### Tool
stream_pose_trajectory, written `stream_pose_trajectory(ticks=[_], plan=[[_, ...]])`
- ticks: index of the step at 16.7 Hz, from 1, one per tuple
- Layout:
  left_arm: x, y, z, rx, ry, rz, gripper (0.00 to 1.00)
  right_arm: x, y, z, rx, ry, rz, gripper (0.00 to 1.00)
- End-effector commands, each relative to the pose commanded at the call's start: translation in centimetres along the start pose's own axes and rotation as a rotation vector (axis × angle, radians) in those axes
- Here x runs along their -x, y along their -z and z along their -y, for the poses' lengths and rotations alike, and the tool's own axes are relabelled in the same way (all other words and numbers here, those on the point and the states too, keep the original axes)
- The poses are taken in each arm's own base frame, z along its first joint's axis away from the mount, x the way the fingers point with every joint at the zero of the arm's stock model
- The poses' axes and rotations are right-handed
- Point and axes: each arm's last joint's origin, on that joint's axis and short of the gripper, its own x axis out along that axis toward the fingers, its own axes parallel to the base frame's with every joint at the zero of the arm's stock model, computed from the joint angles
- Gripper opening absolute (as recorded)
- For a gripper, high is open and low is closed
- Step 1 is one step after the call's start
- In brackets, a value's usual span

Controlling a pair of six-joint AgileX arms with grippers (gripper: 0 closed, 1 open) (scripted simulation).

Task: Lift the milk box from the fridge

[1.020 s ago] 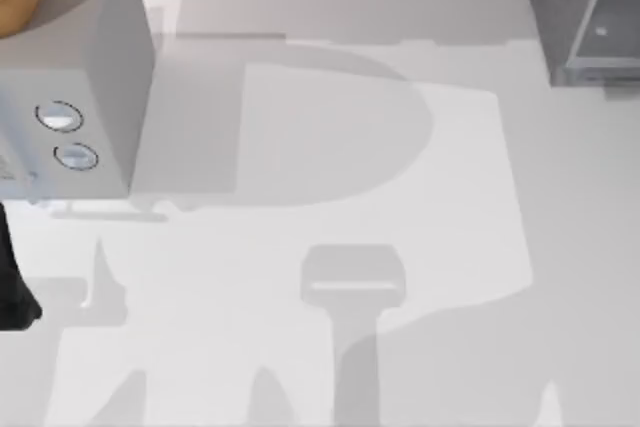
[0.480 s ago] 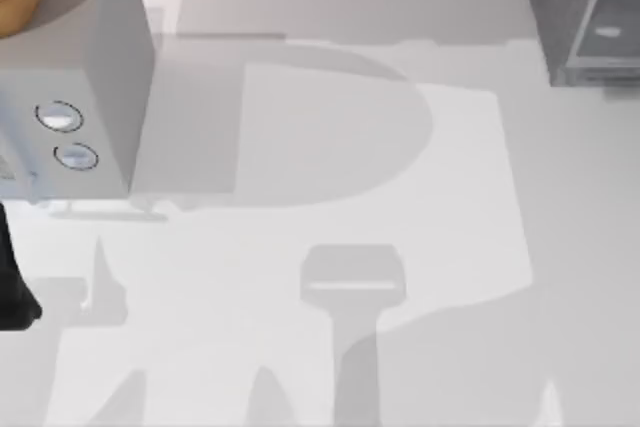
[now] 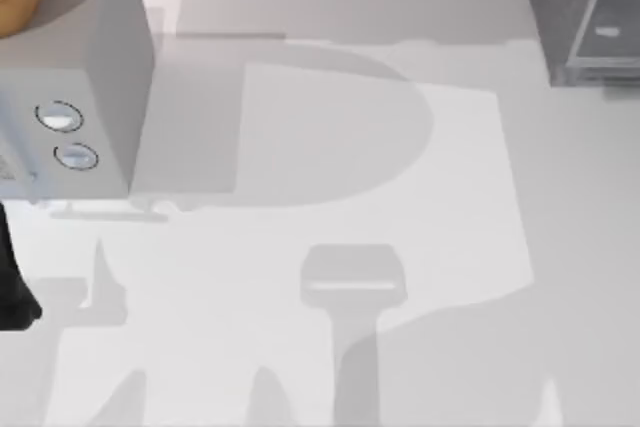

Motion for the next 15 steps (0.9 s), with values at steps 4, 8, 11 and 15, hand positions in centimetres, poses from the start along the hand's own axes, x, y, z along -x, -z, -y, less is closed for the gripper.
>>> stream_pose_trajectory(ticks=[4, 8, 11, 15], plan=[[0.0, 0.0, 0.0, 0.0, 0.0, 0.0, 1.0, 0.0, 0.0, 0.0, 0.0, 0.0, 0.0, 0.0], [0.0, 0.0, 0.0, 0.0, 0.0, 0.0, 1.0, 0.0, -1.2, 0.1, -0.003, 0.002, -0.003, 0.0], [0.0, 0.0, 0.0, 0.0, 0.0, 0.0, 1.0, 0.0, -3.8, 0.1, -0.001, 0.003, 0.0, 0.0], [0.0, 0.0, 0.0, 0.0, 0.0, 0.0, 1.0, 0.0, -5.0, 0.1, -0.001, 0.003, 0.001, 0.0]])
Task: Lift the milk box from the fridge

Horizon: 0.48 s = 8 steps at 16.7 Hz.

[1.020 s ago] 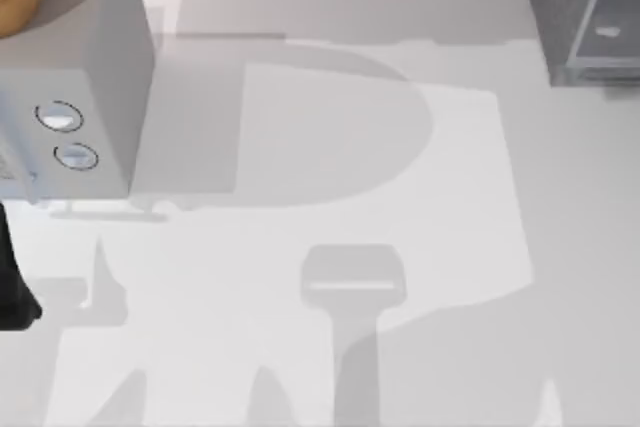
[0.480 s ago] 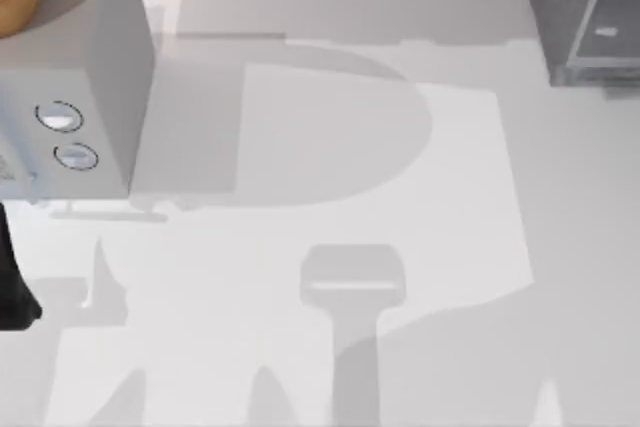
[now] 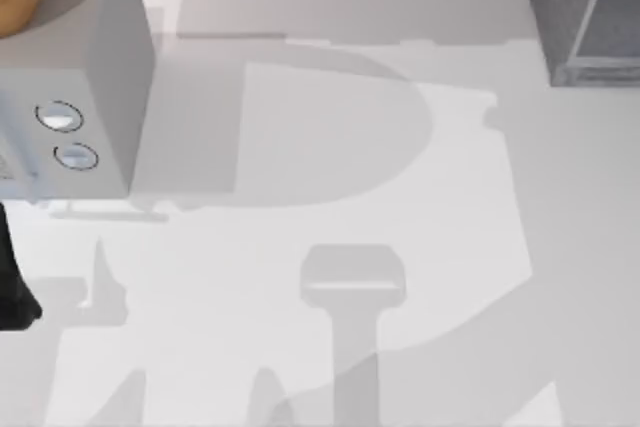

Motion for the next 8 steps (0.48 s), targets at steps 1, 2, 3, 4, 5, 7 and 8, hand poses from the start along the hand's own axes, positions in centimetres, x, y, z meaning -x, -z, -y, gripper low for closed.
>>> stream_pose_trajectory(ticks=[1, 2, 3, 4, 5, 7, 8], plan=[[0.0, 0.0, 0.0, 0.0, 0.0, 0.0, 1.0, 0.0, 0.0, 0.0, 0.0, 0.0, 0.0, 0.0], [0.0, 0.0, 0.0, 0.0, 0.0, 0.0, 1.0, 0.0, 0.1, 0.0, -0.002, 0.0, 0.0, 0.0], [0.0, 0.0, 0.0, 0.0, 0.0, 0.0, 1.0, 0.0, 0.1, 0.0, -0.002, -0.001, 0.0, 0.0], [0.0, 0.0, 0.0, 0.0, 0.0, 0.0, 1.0, 0.3, 0.0, 0.0, -0.001, -0.002, 0.002, 0.0], [0.0, 0.0, 0.0, 0.0, 0.0, 0.0, 1.0, 0.8, -0.1, 0.0, 0.0, -0.002, 0.005, 0.0], [0.0, 0.0, 0.0, 0.0, 0.0, 0.0, 1.0, 2.5, -0.1, -0.1, 0.001, -0.002, 0.006, 0.0], [0.0, 0.0, 0.0, 0.0, 0.0, 0.0, 1.0, 3.7, 0.1, -0.2, -0.001, -0.002, -0.001, 0.0]])
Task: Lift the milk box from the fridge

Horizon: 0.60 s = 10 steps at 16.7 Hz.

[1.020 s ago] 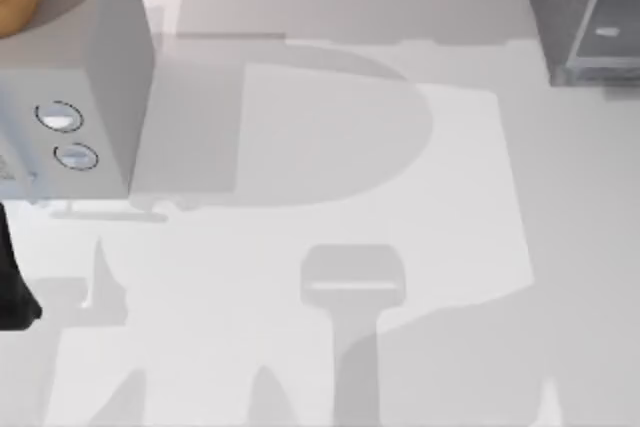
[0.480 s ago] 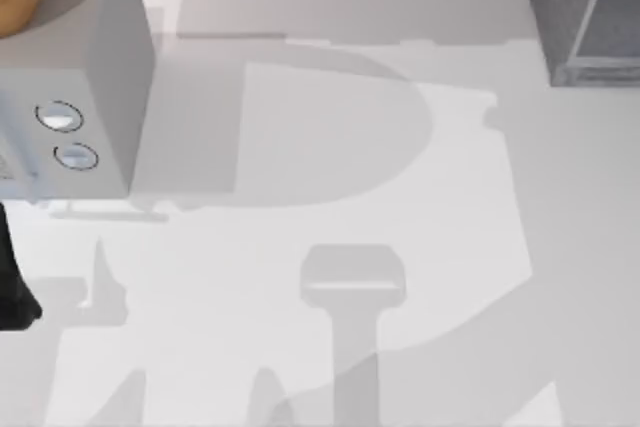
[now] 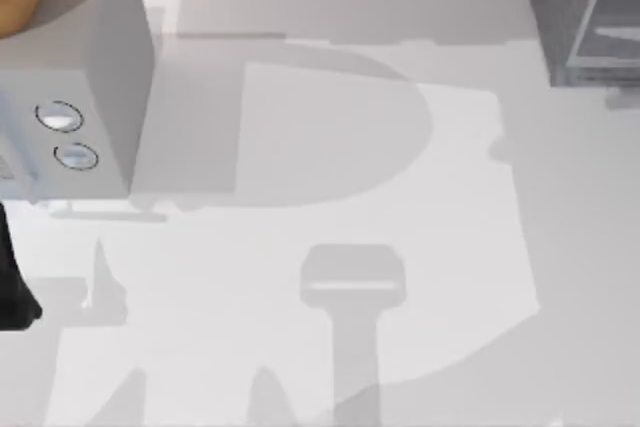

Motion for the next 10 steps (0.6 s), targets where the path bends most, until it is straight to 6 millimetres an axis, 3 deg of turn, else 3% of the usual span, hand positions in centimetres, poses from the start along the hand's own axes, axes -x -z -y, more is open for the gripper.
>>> stream_pose_trajectory(ticks=[5, 10], plan=[[0.0, 0.0, 0.0, 0.0, 0.0, 0.0, 1.0, 5.5, 0.3, -0.7, -0.005, 0.002, -0.011, 0.0], [0.0, 0.0, 0.0, 0.0, 0.0, 0.0, 1.0, 6.1, 0.2, -1.0, -0.004, -0.003, -0.005, 0.0]])
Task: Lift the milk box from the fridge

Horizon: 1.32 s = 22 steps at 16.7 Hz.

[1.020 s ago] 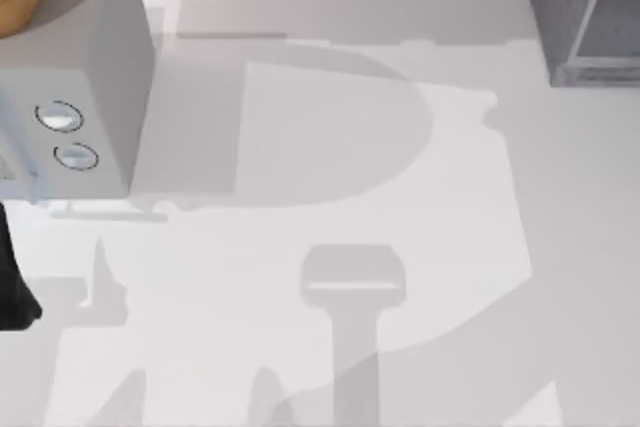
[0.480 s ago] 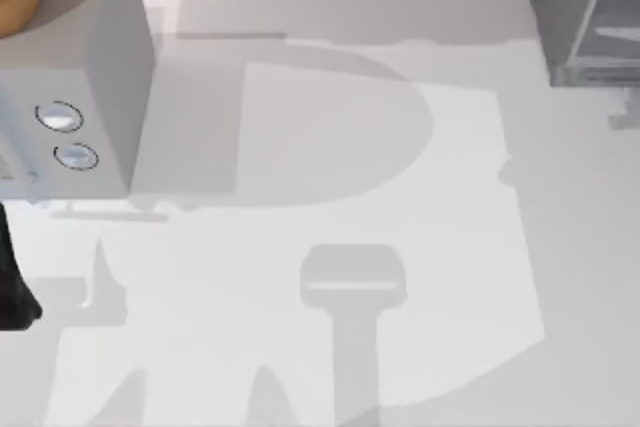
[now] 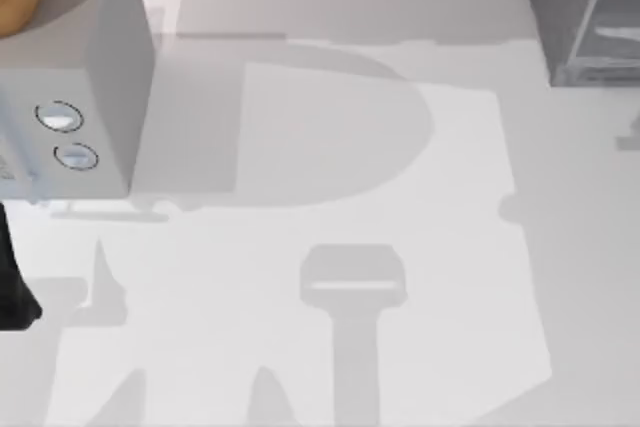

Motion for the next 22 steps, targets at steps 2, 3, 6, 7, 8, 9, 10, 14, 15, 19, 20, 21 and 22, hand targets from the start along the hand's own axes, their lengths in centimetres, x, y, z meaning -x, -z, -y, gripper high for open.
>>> stream_pose_trajectory(ticks=[2, 3, 6, 7, 8, 9, 10, 14, 15, 19, 20, 21, 22], plan=[[0.0, 0.0, 0.0, 0.0, 0.0, 0.0, 1.0, 0.1, -0.2, -0.1, 0.001, 0.0, 0.001, 0.0], [0.0, 0.0, 0.0, 0.0, 0.0, 0.0, 1.0, 0.2, -0.6, -0.3, 0.002, 0.0, 0.001, 0.0], [0.0, 0.0, 0.0, 0.0, 0.0, 0.0, 1.0, 1.2, -2.9, -1.3, 0.009, 0.005, 0.008, 0.0], [0.0, 0.0, 0.0, 0.0, 0.0, 0.0, 1.0, 1.7, -4.0, -1.8, 0.012, 0.008, 0.012, 0.0], [0.0, 0.0, 0.0, 0.0, 0.0, 0.0, 1.0, 2.5, -5.1, -2.4, 0.015, 0.012, 0.017, 0.0], [0.0, 0.0, 0.0, 0.0, 0.0, 0.0, 1.0, 3.5, -6.3, -3.0, 0.017, 0.016, 0.021, 0.0], [0.0, 0.0, 0.0, 0.0, 0.0, 0.0, 1.0, 4.7, -7.5, -3.7, 0.019, 0.021, 0.026, 0.0], [0.0, 0.0, 0.0, 0.0, 0.0, 0.0, 1.0, 11.1, -10.7, -6.8, 0.018, 0.044, 0.037, 0.0], [0.0, 0.0, 0.0, 0.0, 0.0, 0.0, 1.0, 12.9, -10.8, -7.5, 0.017, 0.049, 0.038, 0.0], [0.0, 0.0, 0.0, 0.0, 0.0, 0.0, 1.0, 19.0, -9.4, -9.6, 0.011, 0.071, 0.047, 0.0], [0.0, 0.0, 0.0, 0.0, 0.0, 0.0, 1.0, 20.0, -8.7, -10.0, 0.009, 0.075, 0.046, 0.0], [0.0, 0.0, 0.0, 0.0, 0.0, 0.0, 1.0, 20.9, -7.9, -10.2, 0.008, 0.079, 0.043, 0.0], [0.0, 0.0, 0.0, 0.0, 0.0, 0.0, 1.0, 21.6, -7.1, -10.4, 0.006, 0.082, 0.037, 0.0]])
